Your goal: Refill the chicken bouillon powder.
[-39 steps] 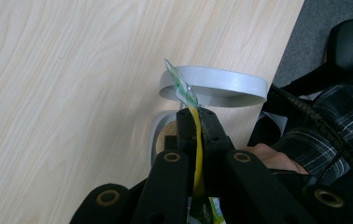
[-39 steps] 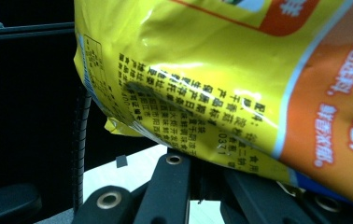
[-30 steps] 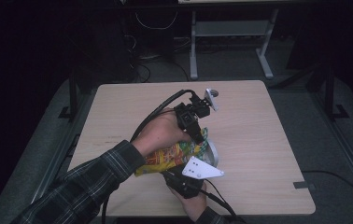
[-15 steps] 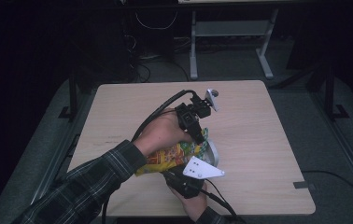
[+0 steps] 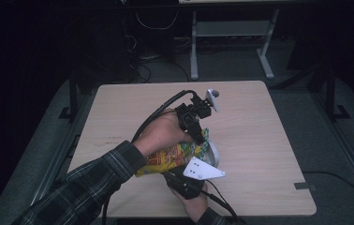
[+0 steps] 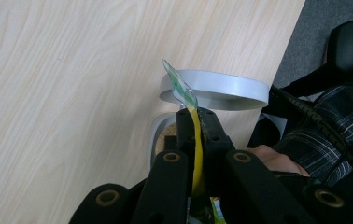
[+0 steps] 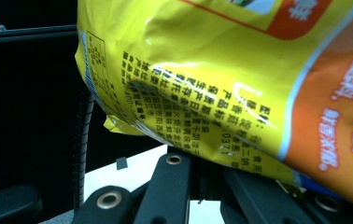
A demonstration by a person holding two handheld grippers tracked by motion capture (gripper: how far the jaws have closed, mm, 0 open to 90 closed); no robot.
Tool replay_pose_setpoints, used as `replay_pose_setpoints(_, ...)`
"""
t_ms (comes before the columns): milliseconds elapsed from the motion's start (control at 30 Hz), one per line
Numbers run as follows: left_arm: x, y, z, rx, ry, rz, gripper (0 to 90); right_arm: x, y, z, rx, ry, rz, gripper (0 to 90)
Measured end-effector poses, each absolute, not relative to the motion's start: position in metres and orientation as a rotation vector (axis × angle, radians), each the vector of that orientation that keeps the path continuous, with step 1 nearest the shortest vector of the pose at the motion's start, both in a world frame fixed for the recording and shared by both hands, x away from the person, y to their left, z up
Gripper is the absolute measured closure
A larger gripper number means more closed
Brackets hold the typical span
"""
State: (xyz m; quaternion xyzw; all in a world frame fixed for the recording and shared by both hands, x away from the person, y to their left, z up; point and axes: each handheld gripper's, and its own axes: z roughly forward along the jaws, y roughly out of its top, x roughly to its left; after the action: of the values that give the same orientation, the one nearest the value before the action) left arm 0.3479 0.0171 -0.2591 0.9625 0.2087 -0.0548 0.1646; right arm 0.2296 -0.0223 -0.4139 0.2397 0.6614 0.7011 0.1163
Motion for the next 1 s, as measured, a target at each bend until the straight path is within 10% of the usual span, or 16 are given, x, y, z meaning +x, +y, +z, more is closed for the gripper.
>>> replay_pose_setpoints(1000,0.348,0.0153,-0.2562,2.747,0.603,-0.159,88.6,0.2298,-0.0233,-0.4116,0.697,1.93,2.06,90.0)
